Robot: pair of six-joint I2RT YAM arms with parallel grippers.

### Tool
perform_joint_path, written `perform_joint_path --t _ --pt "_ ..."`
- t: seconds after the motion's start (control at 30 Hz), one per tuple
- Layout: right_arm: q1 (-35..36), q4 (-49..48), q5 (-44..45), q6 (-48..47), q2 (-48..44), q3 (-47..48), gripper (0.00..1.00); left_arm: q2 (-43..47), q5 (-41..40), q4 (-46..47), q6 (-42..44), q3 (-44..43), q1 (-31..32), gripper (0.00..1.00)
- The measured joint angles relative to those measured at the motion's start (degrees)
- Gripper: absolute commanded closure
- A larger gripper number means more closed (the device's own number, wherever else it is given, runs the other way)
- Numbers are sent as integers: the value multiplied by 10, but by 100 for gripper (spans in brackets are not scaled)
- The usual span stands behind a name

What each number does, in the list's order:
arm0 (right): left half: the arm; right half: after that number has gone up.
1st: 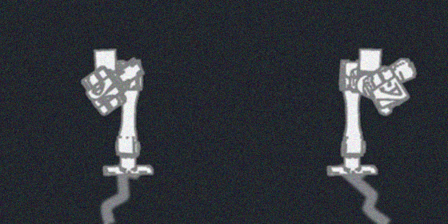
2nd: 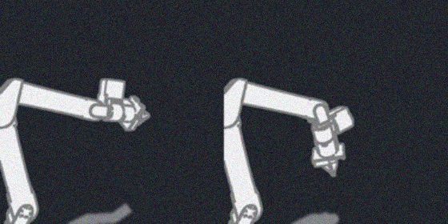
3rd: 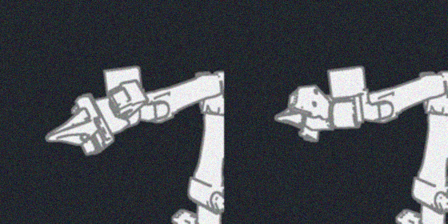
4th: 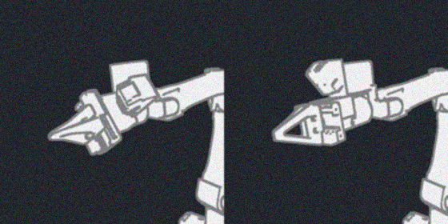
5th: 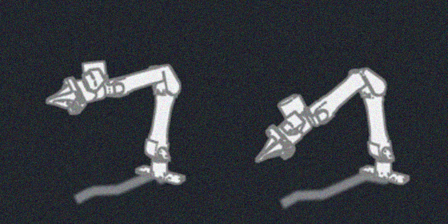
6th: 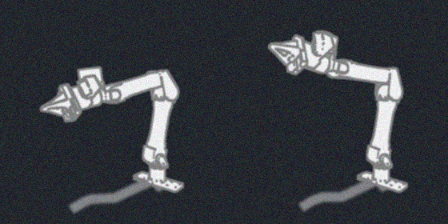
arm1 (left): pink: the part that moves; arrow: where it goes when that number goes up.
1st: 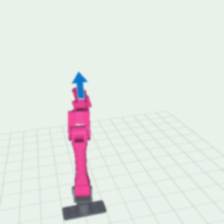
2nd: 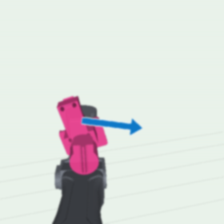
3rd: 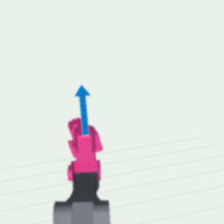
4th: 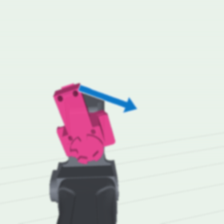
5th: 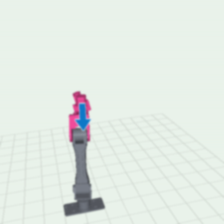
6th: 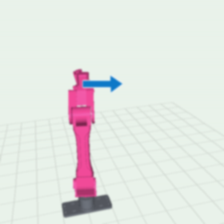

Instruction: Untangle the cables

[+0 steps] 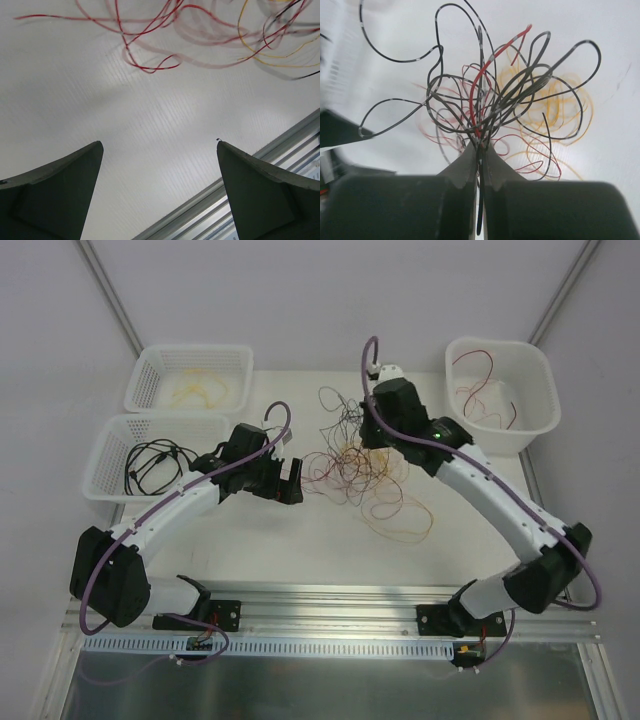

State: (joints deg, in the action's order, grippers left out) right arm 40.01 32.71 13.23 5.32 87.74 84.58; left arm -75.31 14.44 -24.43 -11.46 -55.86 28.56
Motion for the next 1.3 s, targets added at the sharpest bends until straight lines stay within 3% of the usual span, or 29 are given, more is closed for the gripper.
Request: perform_joint_path --t 0.17,0.37,0.5,0.67,0.77,0.97,1.1,1.3 --pt "10 1 9 -44 -149 52 98 0 0 0 0 0 0 1" --pt "11 -34 9 -61 -319 -21 96 0 0 0 0 0 0 1" --pt "11 -41 2 -51 -314 -115 92 0 0 0 0 0 0 1" --pt "13 -36 -49 -12 -250 -263 80 3 0 0 0 0 0 1" --pt "27 -19 -82 11 -212 -310 65 8 1 1 0 0 0 1" --pt "59 -2 -112 22 -208 -303 35 12 14 2 0 2 0 1" --pt "60 20 -115 18 -240 -298 30 15 29 3 0 5 0 1" --pt "60 76 -55 19 -358 -281 30 21 53 16 -18 5 12 1"
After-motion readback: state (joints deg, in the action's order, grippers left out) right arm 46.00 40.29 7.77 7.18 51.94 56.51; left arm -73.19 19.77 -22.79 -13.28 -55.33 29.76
